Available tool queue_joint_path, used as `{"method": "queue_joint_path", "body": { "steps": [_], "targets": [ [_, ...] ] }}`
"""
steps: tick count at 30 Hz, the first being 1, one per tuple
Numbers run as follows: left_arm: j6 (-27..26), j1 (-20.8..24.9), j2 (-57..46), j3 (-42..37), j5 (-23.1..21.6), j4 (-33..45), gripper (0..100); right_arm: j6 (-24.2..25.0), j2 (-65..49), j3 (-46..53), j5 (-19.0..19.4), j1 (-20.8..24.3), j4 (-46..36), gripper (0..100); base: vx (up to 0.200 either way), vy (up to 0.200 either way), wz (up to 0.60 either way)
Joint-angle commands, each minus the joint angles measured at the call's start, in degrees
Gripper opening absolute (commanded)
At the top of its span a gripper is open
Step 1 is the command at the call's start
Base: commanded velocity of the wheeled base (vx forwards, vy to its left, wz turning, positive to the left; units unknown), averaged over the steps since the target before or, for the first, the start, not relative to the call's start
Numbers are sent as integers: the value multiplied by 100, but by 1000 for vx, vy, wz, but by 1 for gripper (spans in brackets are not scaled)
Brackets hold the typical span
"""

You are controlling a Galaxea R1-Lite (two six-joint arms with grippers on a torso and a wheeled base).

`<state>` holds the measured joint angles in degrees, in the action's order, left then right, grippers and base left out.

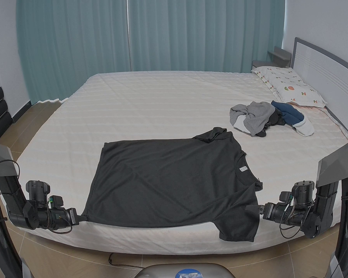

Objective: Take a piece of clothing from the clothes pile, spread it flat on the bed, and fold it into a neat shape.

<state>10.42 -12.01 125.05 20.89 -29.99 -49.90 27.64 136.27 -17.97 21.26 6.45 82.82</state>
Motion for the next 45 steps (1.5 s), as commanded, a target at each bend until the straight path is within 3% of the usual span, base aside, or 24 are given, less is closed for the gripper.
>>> {"method": "queue_joint_path", "body": {
  "steps": [1,5,19,20,38,45],
  "targets": [
    [4,-3,2,2,2,-3,0,-30,339,13,10,23,85,100,0,0,0],
    [4,-3,11,2,2,-3,0,-4,594,30,62,58,551,100,0,0,0],
    [4,-12,19,2,2,-3,0,49,585,13,62,146,621,100,0,0,0],
    [4,-21,19,2,2,-3,0,49,603,13,54,146,621,0,0,0,0],
    [-58,-30,-165,-121,19,-11,0,-118,93,733,36,-232,691,0,0,0,0],
    [-216,-38,-367,-261,55,15,0,-452,-48,1243,54,-460,700,0,0,0,0]
  ]
}}
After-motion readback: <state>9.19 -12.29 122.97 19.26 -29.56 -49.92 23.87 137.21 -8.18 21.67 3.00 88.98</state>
